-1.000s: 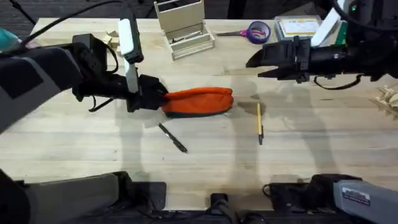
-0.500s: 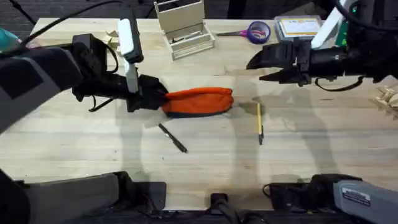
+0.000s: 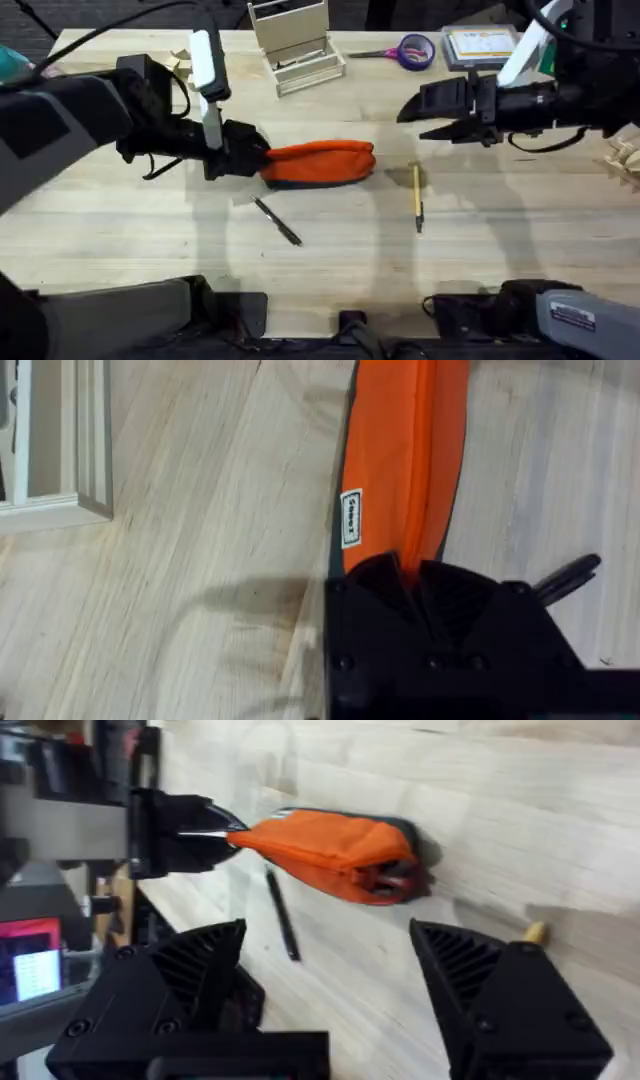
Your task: Unzip the bag, pick up the pens from the table one at a time and place them inside, then zip the bag closed.
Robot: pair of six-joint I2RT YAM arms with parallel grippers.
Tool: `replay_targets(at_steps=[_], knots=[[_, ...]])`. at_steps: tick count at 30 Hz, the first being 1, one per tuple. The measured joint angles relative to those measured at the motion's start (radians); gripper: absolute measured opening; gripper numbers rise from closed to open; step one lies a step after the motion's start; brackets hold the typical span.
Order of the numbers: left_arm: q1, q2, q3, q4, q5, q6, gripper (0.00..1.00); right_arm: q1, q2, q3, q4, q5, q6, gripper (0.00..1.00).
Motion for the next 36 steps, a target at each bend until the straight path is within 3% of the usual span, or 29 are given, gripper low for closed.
replay_targets(at_steps=[15,25,36], knots=[[0.000,0.000,0.000,0.000,0.000,0.000,0.042,0.000,0.108,0.000,-0.035,0.085,-0.083,0.996],[0.000,0.000,0.000,0.000,0.000,0.000,0.042,0.000,0.304,0.000,-0.016,0.037,-0.097,0.997],[0.000,0.000,0.000,0.000,0.000,0.000,0.042,0.000,0.340,0.000,0.039,-0.058,-0.098,0.997]])
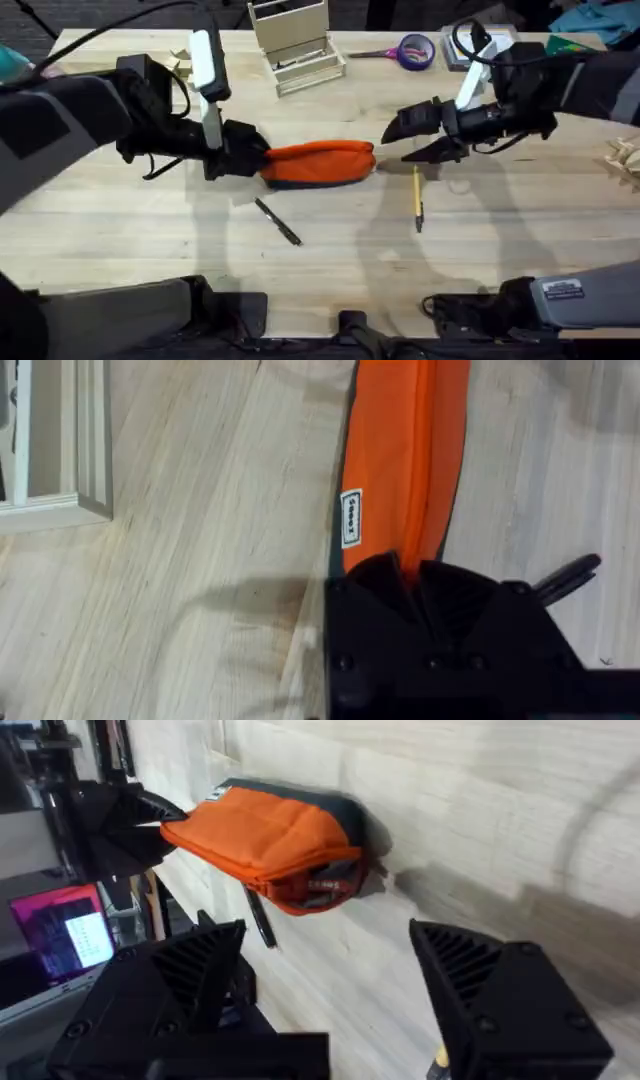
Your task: Unzip the bag, pick up the pens from the table one at a time and place them inside, then zip the bag closed.
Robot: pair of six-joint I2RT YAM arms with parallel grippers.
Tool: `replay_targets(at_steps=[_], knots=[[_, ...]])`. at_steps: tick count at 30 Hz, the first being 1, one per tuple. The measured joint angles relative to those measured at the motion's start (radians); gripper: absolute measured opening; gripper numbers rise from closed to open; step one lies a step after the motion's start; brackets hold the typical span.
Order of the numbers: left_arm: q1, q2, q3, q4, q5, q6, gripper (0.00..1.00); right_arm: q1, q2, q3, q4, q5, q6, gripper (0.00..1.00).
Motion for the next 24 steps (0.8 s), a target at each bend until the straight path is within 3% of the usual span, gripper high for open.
replay_targets(at_steps=[9,24], knots=[[0.000,0.000,0.000,0.000,0.000,0.000,0.042,0.007,0.000,0.000,0.021,-0.002,0.000,0.997],[0.000,0.000,0.000,0.000,0.000,0.000,0.042,0.118,0.000,0.000,0.085,0.061,0.024,0.997]])
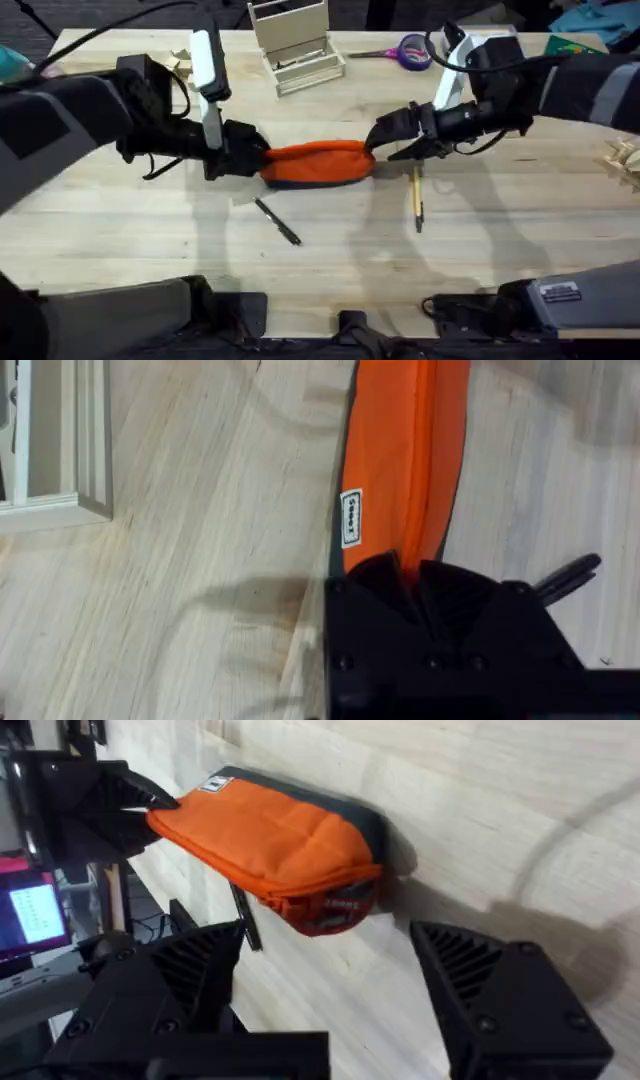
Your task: Unzip the bag, pick up the pens from the table one at a time and place them inside, then zip the bag closed.
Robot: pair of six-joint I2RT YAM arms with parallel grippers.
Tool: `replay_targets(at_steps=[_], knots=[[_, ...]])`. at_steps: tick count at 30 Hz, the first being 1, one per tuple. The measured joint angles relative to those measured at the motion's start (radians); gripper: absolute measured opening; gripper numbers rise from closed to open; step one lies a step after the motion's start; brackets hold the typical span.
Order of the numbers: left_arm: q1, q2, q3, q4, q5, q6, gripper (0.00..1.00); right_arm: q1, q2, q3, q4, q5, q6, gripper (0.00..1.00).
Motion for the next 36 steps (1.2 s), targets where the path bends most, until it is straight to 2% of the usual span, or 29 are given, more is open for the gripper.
replay_targets(at_steps=[12,20,24,27,31,36], knots=[[0.000,0.000,0.000,0.000,-0.001,0.000,0.042,0.002,0.003,0.000,0.027,0.013,0.030,0.997],[0.000,0.000,0.000,0.000,-0.001,0.000,0.042,0.025,0.094,0.000,0.074,-0.046,0.052,0.997],[0.000,0.000,0.000,0.000,-0.002,0.000,0.042,0.059,0.119,0.000,0.128,-0.084,0.072,0.862],[0.000,0.000,0.000,0.000,-0.002,0.000,0.042,0.063,0.119,0.000,0.134,-0.100,0.086,0.668],[0.000,0.000,0.000,0.000,-0.001,0.000,0.042,0.063,0.119,0.000,0.137,-0.114,0.098,0.530],[0.000,0.000,0.000,0.000,-0.001,0.000,0.042,0.063,0.119,0.000,0.138,-0.121,0.104,0.492]])
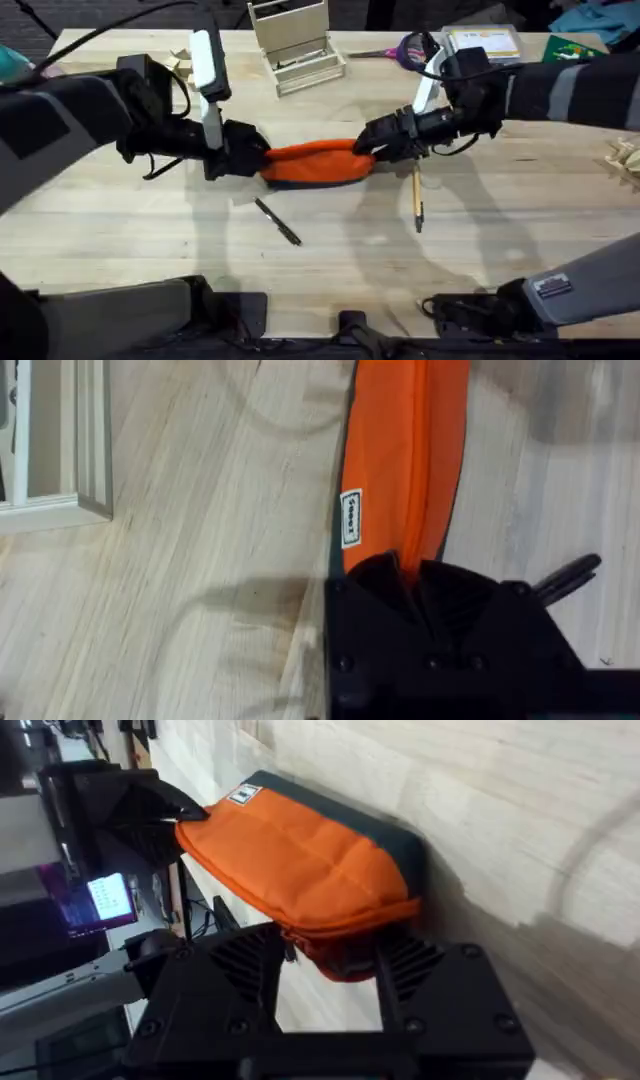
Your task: Unzip the bag, pick up the pens from the table one at a time and place them inside, then zip the bag closed.
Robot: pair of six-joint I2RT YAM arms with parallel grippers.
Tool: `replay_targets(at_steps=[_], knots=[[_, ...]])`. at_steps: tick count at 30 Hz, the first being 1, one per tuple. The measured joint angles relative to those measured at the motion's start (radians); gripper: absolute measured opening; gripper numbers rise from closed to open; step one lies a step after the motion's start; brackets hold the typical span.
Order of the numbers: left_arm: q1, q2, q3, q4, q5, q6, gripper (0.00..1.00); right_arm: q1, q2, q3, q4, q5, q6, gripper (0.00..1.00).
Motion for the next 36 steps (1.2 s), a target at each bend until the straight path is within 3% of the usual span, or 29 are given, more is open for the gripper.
replay_targets(at_steps=[8,11,13,36], knots=[[0.000,0.000,0.000,0.000,-0.001,0.000,0.042,-0.038,0.000,0.000,0.001,-0.047,0.000,0.317],[0.000,0.000,0.000,0.000,-0.001,0.000,0.042,-0.058,0.000,0.000,0.002,-0.085,0.002,0.120],[0.000,0.000,0.000,0.001,-0.001,0.000,0.042,-0.064,0.000,0.000,0.001,-0.099,0.003,0.046],[0.001,0.000,0.000,0.003,-0.009,0.000,0.042,-0.070,0.000,0.000,0.019,-0.156,-0.008,0.034]])
